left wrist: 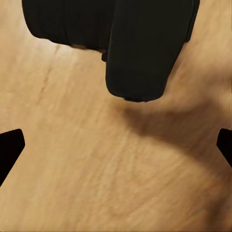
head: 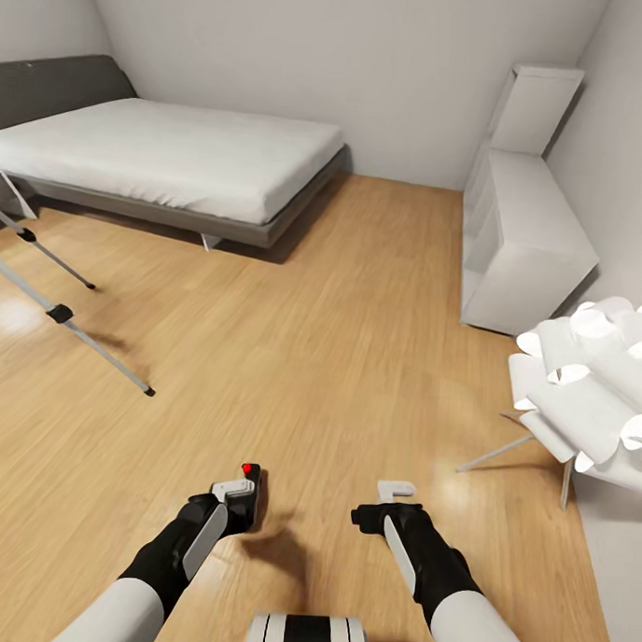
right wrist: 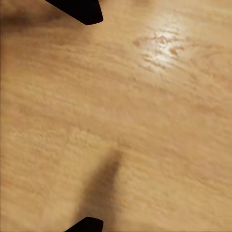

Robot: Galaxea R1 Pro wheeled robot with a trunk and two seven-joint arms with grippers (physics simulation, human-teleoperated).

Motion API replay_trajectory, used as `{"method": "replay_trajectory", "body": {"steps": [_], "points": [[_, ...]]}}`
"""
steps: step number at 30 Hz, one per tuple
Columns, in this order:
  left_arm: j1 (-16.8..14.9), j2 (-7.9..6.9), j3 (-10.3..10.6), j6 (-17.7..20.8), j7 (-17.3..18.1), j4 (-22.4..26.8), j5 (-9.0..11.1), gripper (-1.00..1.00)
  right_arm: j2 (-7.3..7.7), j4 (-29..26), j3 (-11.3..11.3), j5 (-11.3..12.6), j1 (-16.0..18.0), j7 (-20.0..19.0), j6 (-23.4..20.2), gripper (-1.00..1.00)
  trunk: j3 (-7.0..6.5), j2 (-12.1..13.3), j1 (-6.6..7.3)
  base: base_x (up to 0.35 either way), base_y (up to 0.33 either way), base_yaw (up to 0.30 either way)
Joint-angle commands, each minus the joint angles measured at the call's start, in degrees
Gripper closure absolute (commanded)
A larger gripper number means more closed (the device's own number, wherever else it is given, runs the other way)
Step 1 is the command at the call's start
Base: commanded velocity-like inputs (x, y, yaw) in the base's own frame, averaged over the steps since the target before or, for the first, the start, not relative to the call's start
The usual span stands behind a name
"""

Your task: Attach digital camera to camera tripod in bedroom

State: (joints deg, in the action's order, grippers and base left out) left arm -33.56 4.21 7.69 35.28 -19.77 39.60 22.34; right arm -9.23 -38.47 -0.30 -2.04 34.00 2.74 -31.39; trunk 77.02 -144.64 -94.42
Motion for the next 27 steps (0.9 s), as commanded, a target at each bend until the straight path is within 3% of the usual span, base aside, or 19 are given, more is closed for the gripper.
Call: {"method": "replay_trajectory", "body": {"steps": [1,20,25,27], "points": [[0.0,-0.02,0.2,0.1,-0.5,0.1,0.6,-1.00,-0.02,-0.1,0.0,-0.2,0.0,0.1,-0.2,-1.00,0.27,0.0,-0.01,0.000,0.000,0.000],[0.0,0.04,0.0,0.1,-0.5,0.7,0.8,-1.00,0.03,-1.2,-0.2,-0.2,0.0,0.0,0.4,-1.00,4.48,-0.3,-0.50,0.000,0.000,0.000],[0.0,0.08,0.0,0.1,-0.5,1.2,0.8,-1.00,0.16,-4.9,-0.3,-0.2,0.0,0.0,0.3,-1.00,5.59,-0.4,-0.63,0.000,0.000,0.000],[0.0,0.09,-0.1,0.1,-0.5,1.4,0.8,-1.00,0.71,-9.1,-0.4,-0.2,0.0,-0.1,-0.2,-1.00,6.03,-0.4,-0.68,0.000,0.000,0.000]]}}
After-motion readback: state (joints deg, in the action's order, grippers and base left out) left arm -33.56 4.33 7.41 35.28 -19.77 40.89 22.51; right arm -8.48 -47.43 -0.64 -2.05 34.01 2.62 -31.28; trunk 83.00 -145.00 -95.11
